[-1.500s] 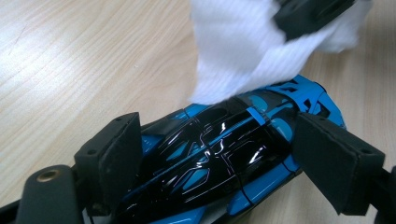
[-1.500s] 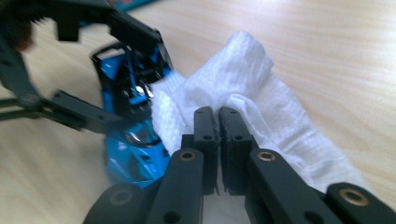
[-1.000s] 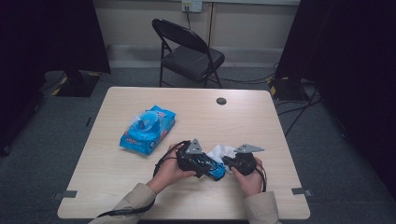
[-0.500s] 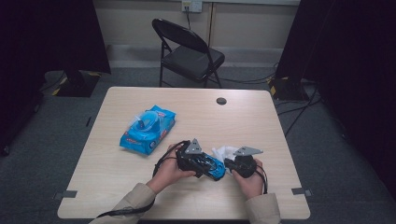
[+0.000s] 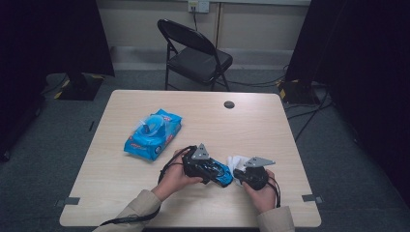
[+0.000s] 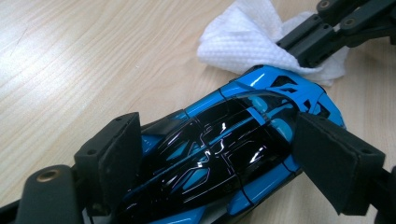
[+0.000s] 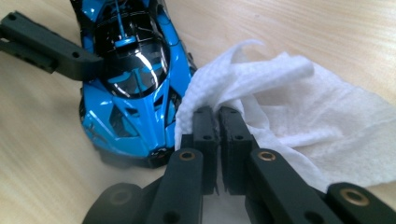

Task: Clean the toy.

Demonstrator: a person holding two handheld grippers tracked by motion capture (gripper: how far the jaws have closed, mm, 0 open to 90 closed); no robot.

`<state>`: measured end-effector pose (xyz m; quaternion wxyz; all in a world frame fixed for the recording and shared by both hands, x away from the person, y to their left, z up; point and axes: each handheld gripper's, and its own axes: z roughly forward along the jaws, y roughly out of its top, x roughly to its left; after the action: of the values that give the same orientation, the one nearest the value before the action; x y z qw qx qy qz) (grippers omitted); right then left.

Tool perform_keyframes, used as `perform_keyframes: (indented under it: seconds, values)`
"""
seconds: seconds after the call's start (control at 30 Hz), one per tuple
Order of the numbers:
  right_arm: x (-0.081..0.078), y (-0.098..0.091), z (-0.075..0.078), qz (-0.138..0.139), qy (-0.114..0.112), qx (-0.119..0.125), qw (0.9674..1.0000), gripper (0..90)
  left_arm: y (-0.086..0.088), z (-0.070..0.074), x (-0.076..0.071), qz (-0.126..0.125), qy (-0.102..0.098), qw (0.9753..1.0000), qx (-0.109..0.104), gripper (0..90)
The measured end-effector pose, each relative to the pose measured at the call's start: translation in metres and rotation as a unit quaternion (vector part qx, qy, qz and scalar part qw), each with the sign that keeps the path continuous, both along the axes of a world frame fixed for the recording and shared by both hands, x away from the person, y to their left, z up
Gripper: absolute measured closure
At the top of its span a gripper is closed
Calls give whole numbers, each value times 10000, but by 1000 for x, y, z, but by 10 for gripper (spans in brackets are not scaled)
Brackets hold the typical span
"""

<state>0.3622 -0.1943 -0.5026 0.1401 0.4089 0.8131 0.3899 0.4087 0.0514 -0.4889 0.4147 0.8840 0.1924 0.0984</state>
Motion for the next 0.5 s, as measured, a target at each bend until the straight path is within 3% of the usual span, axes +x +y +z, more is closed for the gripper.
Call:
perform_keyframes:
  seconds: [0.5]
  values:
    - [-13, -1, 1, 186, 87, -8, 9998, 866, 0, 0, 0, 12, -5, 10000, 0, 162]
